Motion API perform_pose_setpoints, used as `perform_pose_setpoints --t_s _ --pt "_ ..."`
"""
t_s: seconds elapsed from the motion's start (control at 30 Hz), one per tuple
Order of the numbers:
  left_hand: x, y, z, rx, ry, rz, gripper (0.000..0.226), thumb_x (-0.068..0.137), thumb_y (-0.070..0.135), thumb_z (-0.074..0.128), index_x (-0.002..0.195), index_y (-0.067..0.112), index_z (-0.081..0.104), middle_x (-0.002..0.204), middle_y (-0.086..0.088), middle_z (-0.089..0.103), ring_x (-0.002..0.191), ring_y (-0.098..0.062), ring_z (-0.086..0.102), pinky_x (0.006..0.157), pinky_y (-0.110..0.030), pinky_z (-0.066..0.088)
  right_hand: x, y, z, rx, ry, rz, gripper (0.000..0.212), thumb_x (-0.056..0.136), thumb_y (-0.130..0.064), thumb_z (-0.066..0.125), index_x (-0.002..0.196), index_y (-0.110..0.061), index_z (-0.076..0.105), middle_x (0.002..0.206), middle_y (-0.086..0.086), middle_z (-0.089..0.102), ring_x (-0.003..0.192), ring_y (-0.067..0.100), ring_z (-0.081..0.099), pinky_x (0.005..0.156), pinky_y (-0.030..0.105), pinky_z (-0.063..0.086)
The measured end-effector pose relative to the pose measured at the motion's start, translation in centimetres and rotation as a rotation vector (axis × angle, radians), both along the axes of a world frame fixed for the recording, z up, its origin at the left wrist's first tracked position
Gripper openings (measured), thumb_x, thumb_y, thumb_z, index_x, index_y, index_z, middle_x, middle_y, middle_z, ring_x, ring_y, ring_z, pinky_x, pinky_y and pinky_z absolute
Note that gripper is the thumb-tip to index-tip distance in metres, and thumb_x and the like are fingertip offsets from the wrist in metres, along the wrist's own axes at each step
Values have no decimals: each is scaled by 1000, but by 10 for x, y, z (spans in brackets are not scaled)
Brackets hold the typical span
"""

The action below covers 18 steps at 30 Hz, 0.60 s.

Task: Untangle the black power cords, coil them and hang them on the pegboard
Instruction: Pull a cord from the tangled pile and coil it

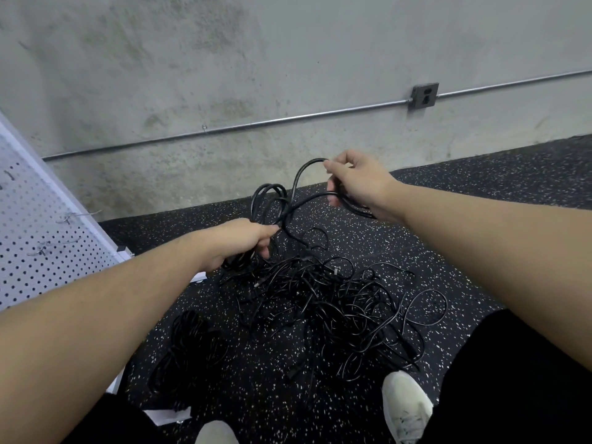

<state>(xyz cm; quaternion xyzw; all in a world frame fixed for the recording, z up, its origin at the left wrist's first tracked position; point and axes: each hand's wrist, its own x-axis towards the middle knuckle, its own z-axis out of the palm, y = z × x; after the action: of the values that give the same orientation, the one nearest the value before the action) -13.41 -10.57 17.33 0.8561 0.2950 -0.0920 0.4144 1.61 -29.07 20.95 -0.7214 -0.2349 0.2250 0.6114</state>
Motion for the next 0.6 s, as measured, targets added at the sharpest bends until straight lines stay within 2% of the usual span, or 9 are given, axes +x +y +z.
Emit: perform_pose_setpoints --t_s 0.03,0.1,0.17,0.23,0.3,0.4,0.5,0.53,0.6 --pt "0 -1 0 -3 27 -22 58 104 51 49 54 22 44 93 -5 77 80 -22 57 69 -33 42 1 -1 0 -1 48 -31 14 107 -24 51 103 -11 47 69 6 64 55 24 60 53 31 52" --pt "-1 -2 2 36 55 -54 58 103 52 50 54 20 49 84 -4 74 76 -23 56 68 -33 43 4 1 0 15 122 -85 16 108 -24 47 101 -11 43 74 9 66 55 27 64 60 39 53" --pt "-1 -2 4 156 72 -81 59 103 54 49 60 15 61 76 -1 67 72 -20 57 70 -33 42 5 4 2 49 178 -144 16 110 -23 40 100 -10 42 79 13 68 52 26 67 52 34 51" --pt "1 -1 4 286 91 -115 62 103 56 46 67 12 69 75 -1 66 71 -18 59 70 -33 42 4 5 6 48 238 -194 19 110 -18 34 110 -3 46 79 15 70 49 24 68 43 31 52" --pt "1 -1 2 315 87 -120 62 101 58 47 70 10 71 75 -3 68 70 -20 62 70 -32 44 4 2 7 -18 309 -179 21 109 -10 31 121 1 44 80 19 72 52 25 70 52 36 60" --pt "-5 -4 0 268 24 -100 61 101 61 47 75 12 74 81 0 66 78 -18 61 78 -33 44 6 -8 5 -204 299 -87 15 108 -3 30 117 -7 41 93 27 68 51 27 67 45 34 58" --pt "-6 -5 2 189 -105 -33 58 102 59 46 79 15 76 94 3 64 100 -21 59 94 -37 41 5 -14 3 -385 234 120 16 109 -6 33 118 -13 44 84 22 71 45 20 60 36 25 48" --pt "-5 -4 2 147 -145 21 57 102 58 48 76 15 75 94 2 63 101 -22 58 93 -38 40 2 -14 2 -475 188 207 17 110 -11 35 120 -13 49 82 18 73 46 18 58 35 23 45" --pt "-5 -3 2 65 -198 124 57 99 60 52 65 18 71 78 4 58 89 -22 56 83 -36 39 -4 -17 1 -623 163 355 25 110 -28 40 126 -18 55 87 12 76 53 17 60 42 23 46"
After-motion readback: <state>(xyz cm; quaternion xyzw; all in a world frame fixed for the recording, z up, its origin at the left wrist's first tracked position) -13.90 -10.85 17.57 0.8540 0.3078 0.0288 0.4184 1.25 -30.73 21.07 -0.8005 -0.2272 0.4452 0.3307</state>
